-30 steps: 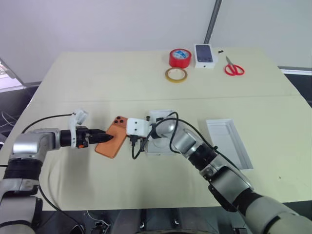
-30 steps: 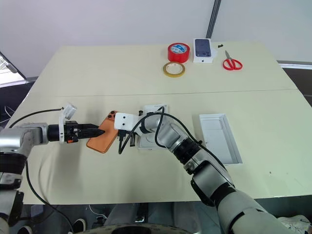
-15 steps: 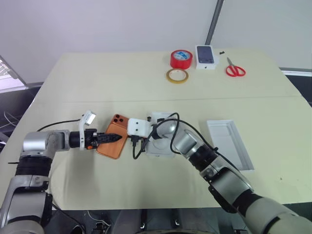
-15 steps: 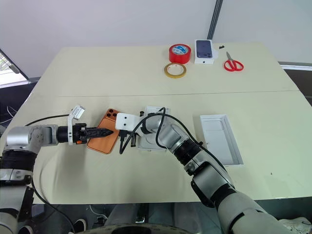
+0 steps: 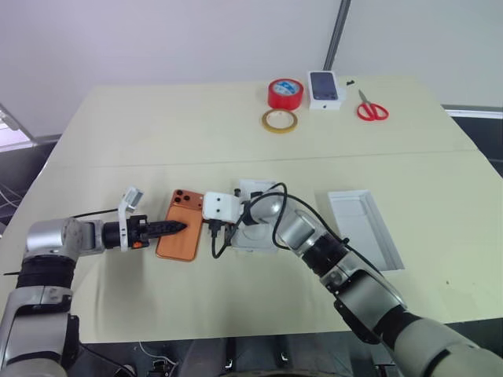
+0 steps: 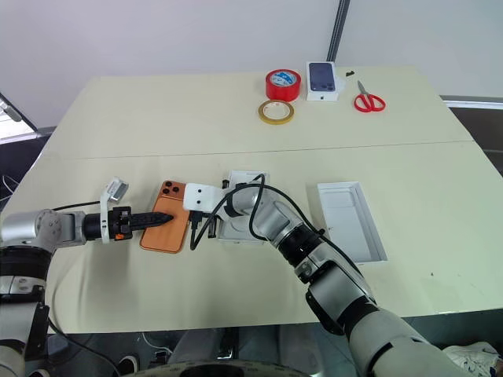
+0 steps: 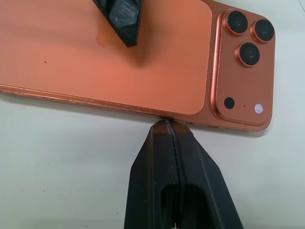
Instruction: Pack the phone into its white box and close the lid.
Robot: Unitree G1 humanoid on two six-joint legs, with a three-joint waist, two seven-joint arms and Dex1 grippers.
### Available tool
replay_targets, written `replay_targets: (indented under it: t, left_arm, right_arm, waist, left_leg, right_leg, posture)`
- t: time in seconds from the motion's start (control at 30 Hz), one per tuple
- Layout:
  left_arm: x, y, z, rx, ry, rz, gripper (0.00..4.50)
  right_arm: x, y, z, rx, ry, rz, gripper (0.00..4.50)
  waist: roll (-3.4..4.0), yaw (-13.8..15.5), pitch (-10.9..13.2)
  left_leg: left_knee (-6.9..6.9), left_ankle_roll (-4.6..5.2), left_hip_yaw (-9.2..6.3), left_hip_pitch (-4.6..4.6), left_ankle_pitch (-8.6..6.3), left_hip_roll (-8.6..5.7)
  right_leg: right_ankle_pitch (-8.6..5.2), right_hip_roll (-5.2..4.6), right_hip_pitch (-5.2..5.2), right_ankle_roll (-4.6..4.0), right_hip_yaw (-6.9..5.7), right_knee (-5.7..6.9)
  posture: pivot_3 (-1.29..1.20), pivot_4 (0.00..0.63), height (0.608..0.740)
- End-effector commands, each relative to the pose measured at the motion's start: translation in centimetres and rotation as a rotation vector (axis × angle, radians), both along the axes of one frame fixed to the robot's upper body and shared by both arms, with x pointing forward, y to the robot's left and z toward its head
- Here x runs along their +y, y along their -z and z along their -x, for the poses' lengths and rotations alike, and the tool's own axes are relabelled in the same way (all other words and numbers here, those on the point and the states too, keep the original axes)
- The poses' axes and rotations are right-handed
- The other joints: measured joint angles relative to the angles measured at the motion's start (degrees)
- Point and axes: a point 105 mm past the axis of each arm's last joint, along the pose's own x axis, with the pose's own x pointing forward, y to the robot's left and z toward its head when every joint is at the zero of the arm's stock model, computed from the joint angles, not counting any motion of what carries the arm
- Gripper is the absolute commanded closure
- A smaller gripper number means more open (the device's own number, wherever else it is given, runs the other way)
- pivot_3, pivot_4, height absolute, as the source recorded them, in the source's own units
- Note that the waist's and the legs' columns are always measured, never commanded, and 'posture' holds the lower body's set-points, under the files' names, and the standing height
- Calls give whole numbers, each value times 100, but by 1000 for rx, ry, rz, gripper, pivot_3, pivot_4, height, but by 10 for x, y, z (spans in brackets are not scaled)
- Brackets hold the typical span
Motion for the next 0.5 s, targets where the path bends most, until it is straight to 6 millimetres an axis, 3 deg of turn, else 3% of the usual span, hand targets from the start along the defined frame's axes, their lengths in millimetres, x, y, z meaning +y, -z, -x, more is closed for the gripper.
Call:
replay_targets:
  t: [0.03,0.13,0.23,0.5]
  left_arm:
    - [10,-7,0,-7,-38,11,2925]
    - [8,-5,3,7,-41,27,2925]
    - [6,-3,5,19,-41,40,4183]
    - [8,-4,5,44,-79,85,4183]
  right_arm:
    - [1,2,1,3,-5,5,4500]
    - [2,2,1,2,-5,5,4500]
    - [1,2,1,-1,-5,6,4500]
    - [-1,-13,-3,-30,6,-58,4500]
  waist:
    - [-1,-2,1]
    - [-1,-3,1]
    - [-5,-2,-1]
    - [-5,-5,1]
  left_leg:
    - [-1,0,0,0,0,0]
    - [-3,-5,0,-1,3,0]
    - [-4,-6,0,-1,3,0]
    - [-5,-5,-1,1,3,0]
  right_leg:
    - [0,0,-2,0,0,1]
    - [0,0,-4,0,0,2]
    - [0,0,-5,0,1,2]
    - [0,0,-6,-1,1,6]
  posture:
    - [0,150,740]
    - [0,150,740]
    - [0,150,740]
    - [0,150,740]
